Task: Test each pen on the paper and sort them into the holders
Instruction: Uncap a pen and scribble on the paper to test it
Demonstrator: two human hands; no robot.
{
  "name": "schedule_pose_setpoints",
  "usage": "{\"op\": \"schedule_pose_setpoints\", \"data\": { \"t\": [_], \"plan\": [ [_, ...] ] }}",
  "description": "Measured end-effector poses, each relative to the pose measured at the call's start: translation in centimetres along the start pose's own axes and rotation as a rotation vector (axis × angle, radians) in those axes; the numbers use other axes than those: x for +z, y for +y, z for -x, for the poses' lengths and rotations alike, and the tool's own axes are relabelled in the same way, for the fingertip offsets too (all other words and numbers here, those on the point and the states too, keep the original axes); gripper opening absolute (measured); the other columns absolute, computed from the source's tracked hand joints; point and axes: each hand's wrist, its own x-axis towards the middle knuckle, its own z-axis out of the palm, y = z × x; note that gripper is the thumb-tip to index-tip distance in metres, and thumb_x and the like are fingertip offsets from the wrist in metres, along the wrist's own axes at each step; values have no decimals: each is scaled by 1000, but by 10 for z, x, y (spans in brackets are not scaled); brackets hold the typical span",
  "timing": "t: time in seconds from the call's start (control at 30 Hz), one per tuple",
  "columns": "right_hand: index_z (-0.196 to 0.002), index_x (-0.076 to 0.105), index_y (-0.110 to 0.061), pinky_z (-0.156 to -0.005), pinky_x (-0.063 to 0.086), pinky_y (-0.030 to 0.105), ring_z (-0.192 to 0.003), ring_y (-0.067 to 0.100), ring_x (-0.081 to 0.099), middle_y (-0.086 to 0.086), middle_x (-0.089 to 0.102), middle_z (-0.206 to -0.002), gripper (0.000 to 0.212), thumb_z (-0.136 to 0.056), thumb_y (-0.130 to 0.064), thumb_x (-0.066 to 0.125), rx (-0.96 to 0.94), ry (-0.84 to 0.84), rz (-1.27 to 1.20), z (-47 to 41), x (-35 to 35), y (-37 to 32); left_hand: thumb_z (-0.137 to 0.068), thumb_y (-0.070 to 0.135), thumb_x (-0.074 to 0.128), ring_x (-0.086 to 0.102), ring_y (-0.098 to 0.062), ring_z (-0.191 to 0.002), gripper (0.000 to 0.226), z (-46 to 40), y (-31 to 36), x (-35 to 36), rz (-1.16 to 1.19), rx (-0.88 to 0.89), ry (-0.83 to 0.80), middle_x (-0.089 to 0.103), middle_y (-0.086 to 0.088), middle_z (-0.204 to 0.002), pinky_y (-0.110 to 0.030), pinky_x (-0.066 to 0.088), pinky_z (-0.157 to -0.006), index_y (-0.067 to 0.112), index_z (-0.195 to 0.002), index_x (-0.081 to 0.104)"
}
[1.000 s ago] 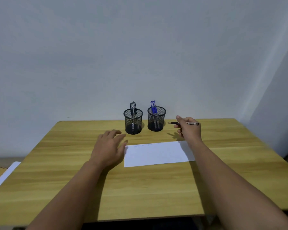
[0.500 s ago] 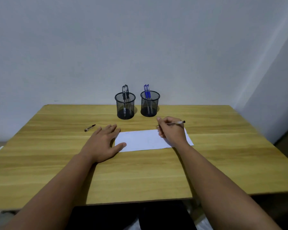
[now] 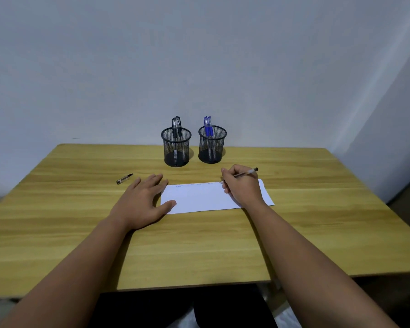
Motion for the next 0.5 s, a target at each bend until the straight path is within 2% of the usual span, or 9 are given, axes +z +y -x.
{"op": "schedule_pose_setpoints", "data": {
  "t": [0.17,0.27,0.4,0.5],
  "plan": [
    [-68,49,2,-60,50,35,-53,19,59,14,57,-61,40,-97,-16,71,17,-4,56,1,2,-1,-85,78,33,14,-8,-155,87,1,1,-2,-4,-6,-6,25,5,-166,-40,9,-127,26,-155,39],
    [-70,44,4,-61,49,38,-54,22,60,15,53,-61,38,-95,-14,67,20,12,47,1,1,-2,-85,78,33,14,-7,-155,87,0,1,-1,-1,-6,-6,24,6,-166,-41,9,-127,26,-155,38],
    [-73,50,6,-59,51,33,-55,17,63,15,59,-63,43,-100,-19,71,20,4,41,2,1,-1,-85,78,33,13,-6,-154,87,0,0,-1,-3,-8,-8,24,7,-166,-40,9,-127,26,-155,38],
    [-71,50,4,-58,50,34,-53,17,62,13,59,-61,42,-100,-18,69,19,20,57,2,1,-2,-86,78,34,13,-6,-154,86,0,0,0,-6,-10,-10,24,7,-166,-40,8,-127,27,-155,38]
  ]
}}
